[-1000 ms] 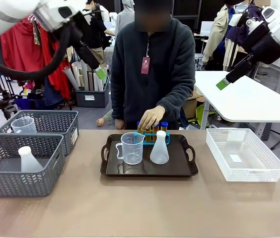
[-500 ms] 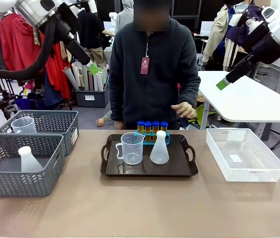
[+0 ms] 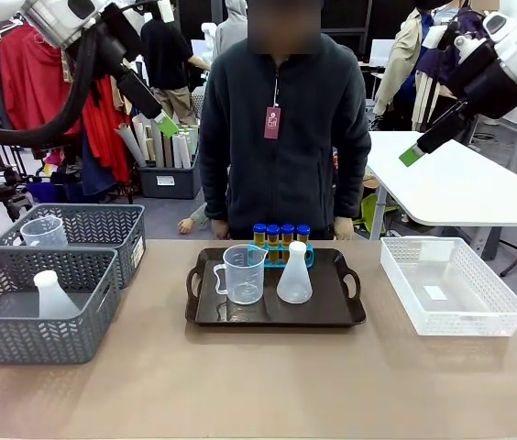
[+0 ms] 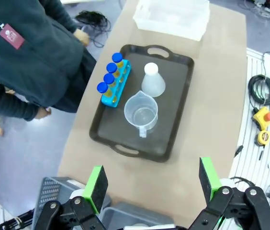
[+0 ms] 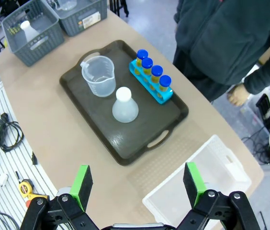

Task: Prepare the laboratory tools.
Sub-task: Pick up one Large Measuring Cup and place it on the Handle tray.

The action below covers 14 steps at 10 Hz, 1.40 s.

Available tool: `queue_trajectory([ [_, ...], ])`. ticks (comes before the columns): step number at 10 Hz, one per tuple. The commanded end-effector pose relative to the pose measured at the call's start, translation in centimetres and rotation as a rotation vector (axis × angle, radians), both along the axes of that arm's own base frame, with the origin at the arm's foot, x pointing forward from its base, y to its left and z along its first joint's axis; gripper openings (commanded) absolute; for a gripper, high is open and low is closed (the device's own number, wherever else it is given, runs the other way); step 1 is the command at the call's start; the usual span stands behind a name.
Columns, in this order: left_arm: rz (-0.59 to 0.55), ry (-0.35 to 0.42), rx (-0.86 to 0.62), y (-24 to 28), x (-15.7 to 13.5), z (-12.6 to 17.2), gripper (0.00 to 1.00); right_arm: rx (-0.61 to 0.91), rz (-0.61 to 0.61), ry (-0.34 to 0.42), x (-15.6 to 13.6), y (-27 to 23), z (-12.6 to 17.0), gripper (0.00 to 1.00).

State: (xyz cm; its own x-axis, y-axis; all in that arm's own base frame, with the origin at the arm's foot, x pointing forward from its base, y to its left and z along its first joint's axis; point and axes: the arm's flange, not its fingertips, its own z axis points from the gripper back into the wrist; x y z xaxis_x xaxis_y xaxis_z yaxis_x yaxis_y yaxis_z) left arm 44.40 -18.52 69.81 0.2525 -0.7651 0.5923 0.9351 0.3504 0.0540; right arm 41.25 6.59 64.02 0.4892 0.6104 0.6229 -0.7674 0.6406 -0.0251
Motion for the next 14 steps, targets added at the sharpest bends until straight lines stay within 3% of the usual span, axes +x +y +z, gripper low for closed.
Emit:
queue_trajectory([
  [1,0.137,-0.069,0.084,0.53,0.02,-0.68,0.98,0.006,0.003,-0.003,0.0,-0.04,0.08,1.0],
  [2,0.0,0.0,0.0,0.0,0.0,0.0,0.98,0.006,0.003,-0.003,0.0,-0.04,0.08,1.0],
  [14,0.0,0.0,0.0,0.0,0.0,0.0,0.98,0.006,0.003,-0.003,0.0,-0.04,0.08,1.0],
])
